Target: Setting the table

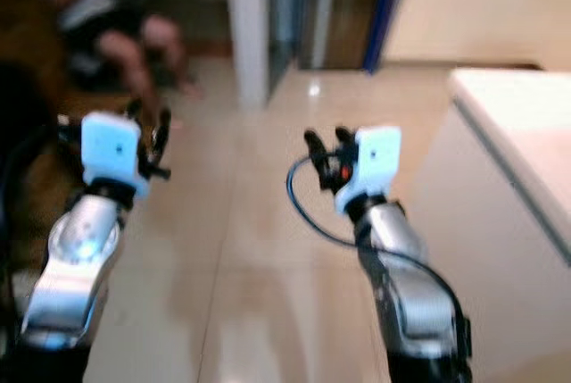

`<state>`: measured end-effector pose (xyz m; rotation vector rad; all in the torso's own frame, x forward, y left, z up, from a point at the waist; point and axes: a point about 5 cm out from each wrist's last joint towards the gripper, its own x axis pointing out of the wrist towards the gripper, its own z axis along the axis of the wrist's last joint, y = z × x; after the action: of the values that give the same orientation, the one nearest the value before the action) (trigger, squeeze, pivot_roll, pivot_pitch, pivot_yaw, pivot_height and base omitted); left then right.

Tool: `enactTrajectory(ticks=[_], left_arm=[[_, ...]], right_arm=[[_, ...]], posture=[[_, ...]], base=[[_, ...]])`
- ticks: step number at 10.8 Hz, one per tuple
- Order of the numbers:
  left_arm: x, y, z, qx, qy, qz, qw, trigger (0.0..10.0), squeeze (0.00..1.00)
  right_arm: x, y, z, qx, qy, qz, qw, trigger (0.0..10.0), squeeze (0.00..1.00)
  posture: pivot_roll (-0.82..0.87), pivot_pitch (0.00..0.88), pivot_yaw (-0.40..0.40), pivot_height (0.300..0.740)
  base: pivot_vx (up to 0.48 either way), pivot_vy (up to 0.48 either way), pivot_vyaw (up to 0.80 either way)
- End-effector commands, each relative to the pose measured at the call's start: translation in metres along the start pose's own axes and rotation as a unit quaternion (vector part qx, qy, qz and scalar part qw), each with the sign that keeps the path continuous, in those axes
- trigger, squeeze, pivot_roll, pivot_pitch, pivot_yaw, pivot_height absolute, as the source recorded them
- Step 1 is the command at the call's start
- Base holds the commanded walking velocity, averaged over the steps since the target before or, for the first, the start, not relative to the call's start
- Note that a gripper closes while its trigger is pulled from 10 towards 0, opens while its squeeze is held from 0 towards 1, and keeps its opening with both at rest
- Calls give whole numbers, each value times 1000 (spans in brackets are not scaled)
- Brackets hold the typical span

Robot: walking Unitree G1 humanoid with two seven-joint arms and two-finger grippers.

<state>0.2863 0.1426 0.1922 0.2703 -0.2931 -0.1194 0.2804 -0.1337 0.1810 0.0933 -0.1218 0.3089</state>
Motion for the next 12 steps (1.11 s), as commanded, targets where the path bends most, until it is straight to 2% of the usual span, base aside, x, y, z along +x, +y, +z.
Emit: enactTrajectory(ticks=[1,3,5,6,8,9,10,12], left_arm=[[2,-5,1,-5,0,-4,1000,10000,0],[2,-5,-2,-11,1,-4,1000,10000,0],[7,-8,-2,-9,-1,-16,1000,10000,0],[4,-9,-3,-10,1,-16,1000,10000,0],[4,-14,-12,-16,38,-29,999,10000,0],[3,-15,-18,-24,63,-27,997,10000,0],[1,-16,-19,-18,63,-25,998,10000,0],[2,-2,-20,17,75,-9,997,10000,0]], right_arm=[[1,-8,0,-8,7,-12,1000,10000,0],[0,-7,0,-27,10,-10,1000,10000,0],[-3,-10,1,-35,9,-26,999,10000,0],[-5,-10,-1,-37,13,-25,999,10000,0],[-3,-7,-3,-19,24,-20,999,10000,0],[-2,-11,-4,-12,27,-32,999,10000,0],[-5,-16,-7,-6,33,-51,998,10000,0],[-15,-14,-12,12,35,-68,997,10000,0]], posture=[[-44,0,15,740],[-80,0,55,740],[-85,0,56,740],[-82,0,55,740],[-79,0,38,740],[-65,0,30,740],[-39,0,19,740],[-19,0,25,740]], base=[[458,0,0],[461,0,0],[461,0,0],[461,0,0],[225,0,-800],[0,0,-788],[0,0,-788],[0,0,-794]])
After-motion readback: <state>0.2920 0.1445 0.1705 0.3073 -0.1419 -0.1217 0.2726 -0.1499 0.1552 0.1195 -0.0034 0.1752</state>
